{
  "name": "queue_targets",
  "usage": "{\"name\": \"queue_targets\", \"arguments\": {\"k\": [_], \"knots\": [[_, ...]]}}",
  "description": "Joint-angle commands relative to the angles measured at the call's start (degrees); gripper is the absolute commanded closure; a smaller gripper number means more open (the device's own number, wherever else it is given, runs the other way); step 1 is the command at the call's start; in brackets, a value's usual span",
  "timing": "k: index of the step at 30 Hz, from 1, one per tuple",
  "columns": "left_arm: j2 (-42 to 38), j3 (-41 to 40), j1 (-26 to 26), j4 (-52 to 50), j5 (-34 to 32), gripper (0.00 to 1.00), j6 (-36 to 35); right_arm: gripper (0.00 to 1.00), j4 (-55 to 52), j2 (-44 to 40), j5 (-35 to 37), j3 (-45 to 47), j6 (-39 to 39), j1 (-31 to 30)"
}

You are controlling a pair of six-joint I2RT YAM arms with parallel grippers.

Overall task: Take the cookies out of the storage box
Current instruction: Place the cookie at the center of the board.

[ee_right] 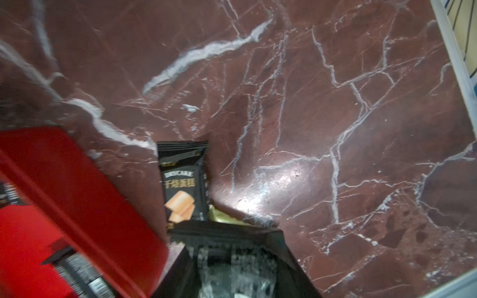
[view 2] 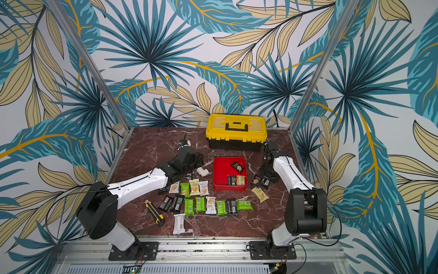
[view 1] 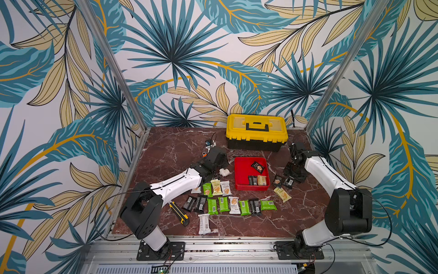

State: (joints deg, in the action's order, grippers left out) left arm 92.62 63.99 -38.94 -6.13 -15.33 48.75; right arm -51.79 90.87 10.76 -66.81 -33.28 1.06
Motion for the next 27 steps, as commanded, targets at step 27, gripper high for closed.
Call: {"name": "queue_targets", "arguments": {"k": [27], "knots": [[1.15,-2.2,0.52,3.58,4.85,0.52,-2.84,0.37,-0.25,7.93,0.8,-6.36,8.97,4.0]]}}
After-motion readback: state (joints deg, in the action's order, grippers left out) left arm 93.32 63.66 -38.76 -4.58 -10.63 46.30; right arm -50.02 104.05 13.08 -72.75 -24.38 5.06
